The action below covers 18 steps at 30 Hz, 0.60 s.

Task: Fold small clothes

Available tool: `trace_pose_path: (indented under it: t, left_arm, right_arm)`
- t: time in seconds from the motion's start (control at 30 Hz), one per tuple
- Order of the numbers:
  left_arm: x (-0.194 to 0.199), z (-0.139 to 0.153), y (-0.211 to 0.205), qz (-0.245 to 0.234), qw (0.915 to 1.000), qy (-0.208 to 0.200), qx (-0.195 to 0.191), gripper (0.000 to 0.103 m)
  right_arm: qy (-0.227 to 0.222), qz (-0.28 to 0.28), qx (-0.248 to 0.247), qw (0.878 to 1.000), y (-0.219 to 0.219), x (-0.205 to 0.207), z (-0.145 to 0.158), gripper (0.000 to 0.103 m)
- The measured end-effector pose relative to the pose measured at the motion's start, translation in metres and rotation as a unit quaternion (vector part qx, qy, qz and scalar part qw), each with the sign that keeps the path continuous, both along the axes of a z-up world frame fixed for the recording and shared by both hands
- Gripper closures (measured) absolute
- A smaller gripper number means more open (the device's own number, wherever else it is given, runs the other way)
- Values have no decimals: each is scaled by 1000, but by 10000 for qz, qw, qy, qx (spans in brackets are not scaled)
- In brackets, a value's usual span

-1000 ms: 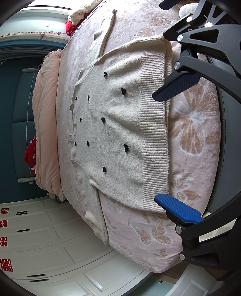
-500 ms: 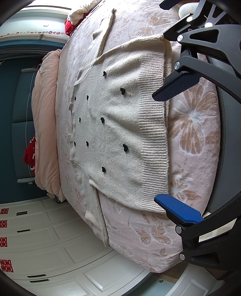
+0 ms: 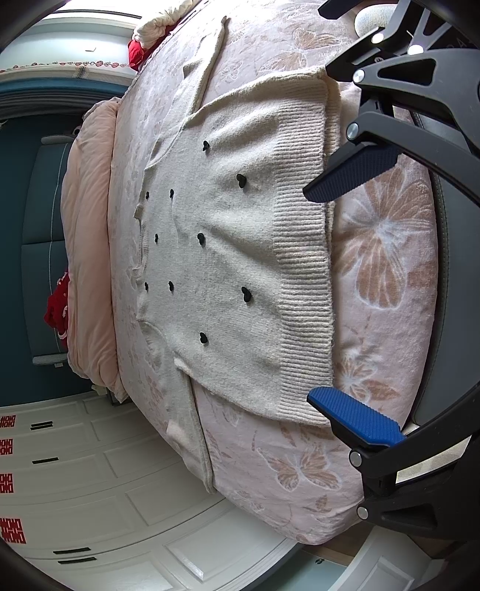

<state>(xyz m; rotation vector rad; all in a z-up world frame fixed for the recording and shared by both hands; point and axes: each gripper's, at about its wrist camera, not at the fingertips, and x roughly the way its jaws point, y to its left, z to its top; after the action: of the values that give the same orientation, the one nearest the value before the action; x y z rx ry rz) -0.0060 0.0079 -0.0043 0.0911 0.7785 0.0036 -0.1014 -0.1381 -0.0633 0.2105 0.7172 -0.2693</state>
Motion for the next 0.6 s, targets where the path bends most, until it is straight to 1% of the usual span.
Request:
trace_pose_path:
  t: [0.33,0.43,0.53,0.6]
  left_arm:
    - [0,-10,0,19,9999,127,39,5]
    - [1,-14,-2,13,9998,191,67,5]
    - [2,-15,-5,-31,9997,208,135,5]
    - [4,-15,-6,-55,9996,209,173,5]
  right_arm:
    - [169,4,71,9998,0,2,-9,5]
    - [246,113,168,9995,-2,5,-14,5]
    - [297,252,298,9988,-8,12,-17,5]
    - [278,258,320,9988,-20,18,-19,5]
